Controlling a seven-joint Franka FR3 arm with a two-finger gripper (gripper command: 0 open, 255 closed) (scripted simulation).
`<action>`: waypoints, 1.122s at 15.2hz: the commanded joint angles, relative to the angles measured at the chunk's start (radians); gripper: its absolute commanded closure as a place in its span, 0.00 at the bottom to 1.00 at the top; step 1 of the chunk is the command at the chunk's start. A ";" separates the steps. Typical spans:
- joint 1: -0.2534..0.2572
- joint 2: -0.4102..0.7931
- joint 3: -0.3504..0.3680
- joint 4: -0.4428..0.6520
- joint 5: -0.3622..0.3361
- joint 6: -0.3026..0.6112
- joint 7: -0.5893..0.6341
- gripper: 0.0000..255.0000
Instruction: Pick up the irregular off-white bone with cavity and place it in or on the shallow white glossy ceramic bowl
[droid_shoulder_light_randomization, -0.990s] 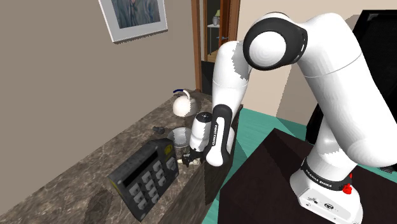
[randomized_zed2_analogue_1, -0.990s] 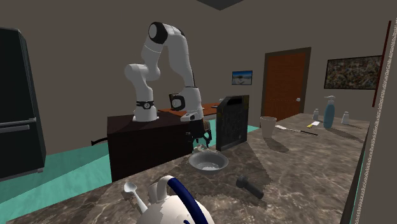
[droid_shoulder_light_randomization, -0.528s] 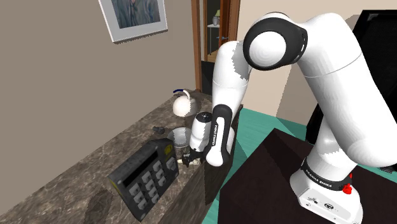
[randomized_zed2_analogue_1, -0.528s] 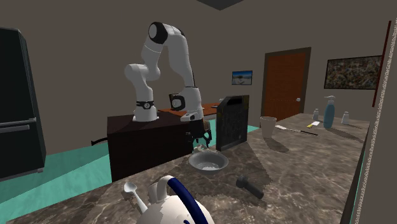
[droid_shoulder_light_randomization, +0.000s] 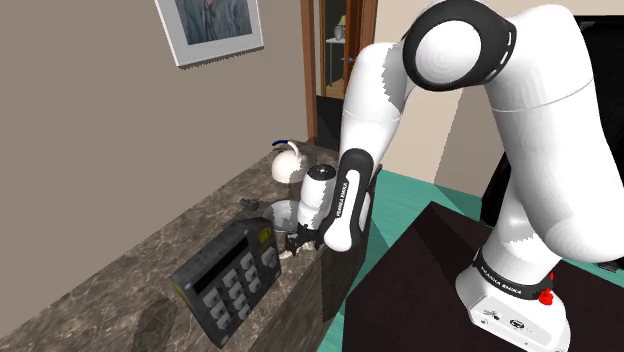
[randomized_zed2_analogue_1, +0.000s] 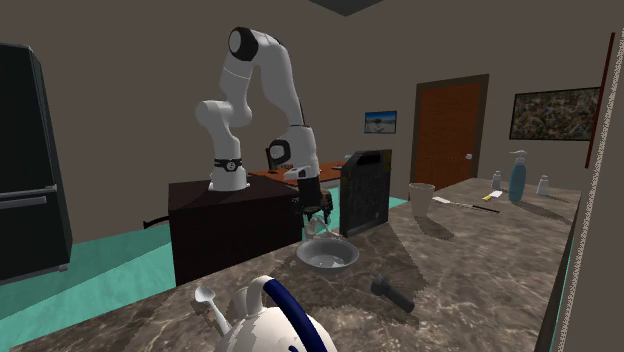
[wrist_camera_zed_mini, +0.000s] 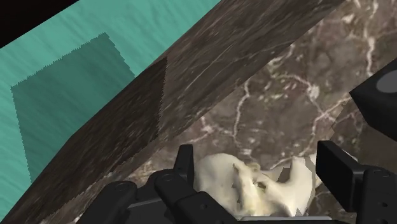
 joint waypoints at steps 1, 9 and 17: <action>0.000 -0.035 0.001 -0.012 0.000 -0.024 0.000 1.00; -0.008 -0.169 0.009 -0.053 0.000 -0.116 -0.003 1.00; -0.232 -0.173 0.180 0.031 0.063 -0.247 -0.174 0.00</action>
